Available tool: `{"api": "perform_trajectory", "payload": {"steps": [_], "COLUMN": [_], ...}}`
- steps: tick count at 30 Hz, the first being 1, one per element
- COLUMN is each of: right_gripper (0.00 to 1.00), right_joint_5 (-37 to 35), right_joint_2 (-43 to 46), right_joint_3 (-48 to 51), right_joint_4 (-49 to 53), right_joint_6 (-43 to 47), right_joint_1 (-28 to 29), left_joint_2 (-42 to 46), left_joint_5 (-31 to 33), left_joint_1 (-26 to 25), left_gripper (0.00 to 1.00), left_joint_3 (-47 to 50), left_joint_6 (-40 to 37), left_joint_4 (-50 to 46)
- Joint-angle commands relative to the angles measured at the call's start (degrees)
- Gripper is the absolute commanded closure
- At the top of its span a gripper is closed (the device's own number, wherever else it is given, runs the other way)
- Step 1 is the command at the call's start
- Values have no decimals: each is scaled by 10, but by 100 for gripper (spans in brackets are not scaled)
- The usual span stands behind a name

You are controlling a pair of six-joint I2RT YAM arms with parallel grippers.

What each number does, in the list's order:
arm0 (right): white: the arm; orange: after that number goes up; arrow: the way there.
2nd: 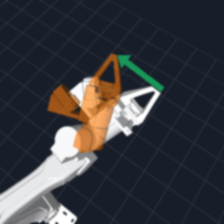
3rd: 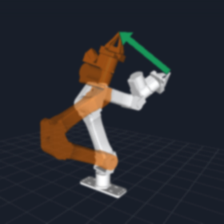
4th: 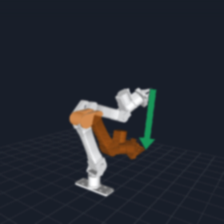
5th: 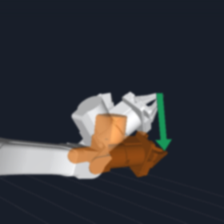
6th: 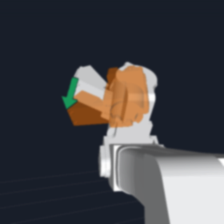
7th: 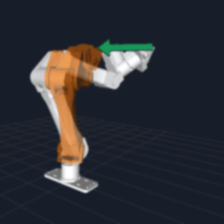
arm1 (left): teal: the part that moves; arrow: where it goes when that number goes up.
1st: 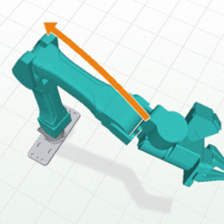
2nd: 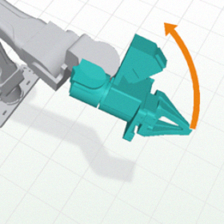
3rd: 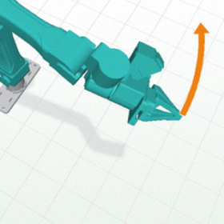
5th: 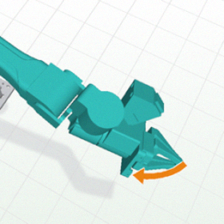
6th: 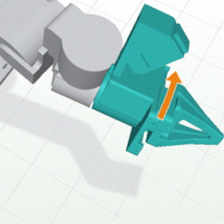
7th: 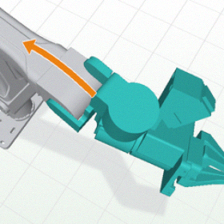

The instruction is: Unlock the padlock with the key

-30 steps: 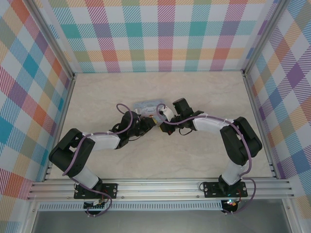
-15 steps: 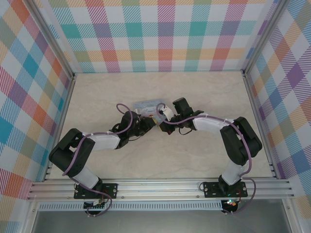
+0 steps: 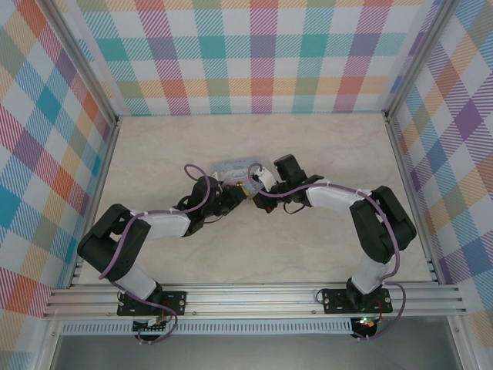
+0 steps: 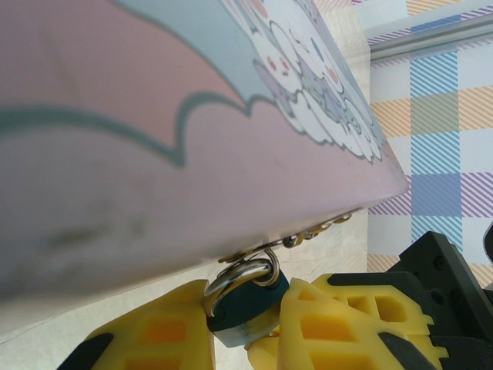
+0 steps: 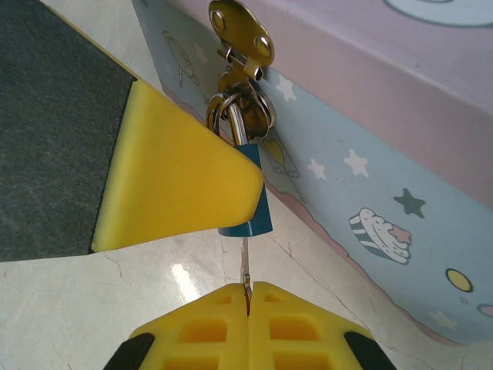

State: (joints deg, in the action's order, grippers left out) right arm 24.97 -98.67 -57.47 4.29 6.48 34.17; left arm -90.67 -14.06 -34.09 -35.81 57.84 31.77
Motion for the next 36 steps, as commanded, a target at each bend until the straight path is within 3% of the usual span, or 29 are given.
{"api": "perform_trajectory", "payload": {"steps": [1, 11, 22, 36], "right_gripper": [99, 99, 98, 98], "right_joint_5": [-1, 7, -12, 144], "right_joint_2": [12, 8, -9, -36], "right_joint_3": [-5, 17, 12, -7], "right_joint_4": [-108, -188, -185, -222], "right_joint_6": [2, 19, 68, -3], "right_joint_1": [3, 4, 1, -36], "left_joint_2": [11, 27, 41, 42], "left_joint_5": [-41, -68, -82, -84], "left_joint_1": [-8, -9, -8, -8], "left_gripper": [100, 100, 100, 100], "left_joint_3": [-1, -9, -16, -11], "left_joint_6": [20, 43, 29, 6], "left_joint_4": [11, 3, -31, -31]}}
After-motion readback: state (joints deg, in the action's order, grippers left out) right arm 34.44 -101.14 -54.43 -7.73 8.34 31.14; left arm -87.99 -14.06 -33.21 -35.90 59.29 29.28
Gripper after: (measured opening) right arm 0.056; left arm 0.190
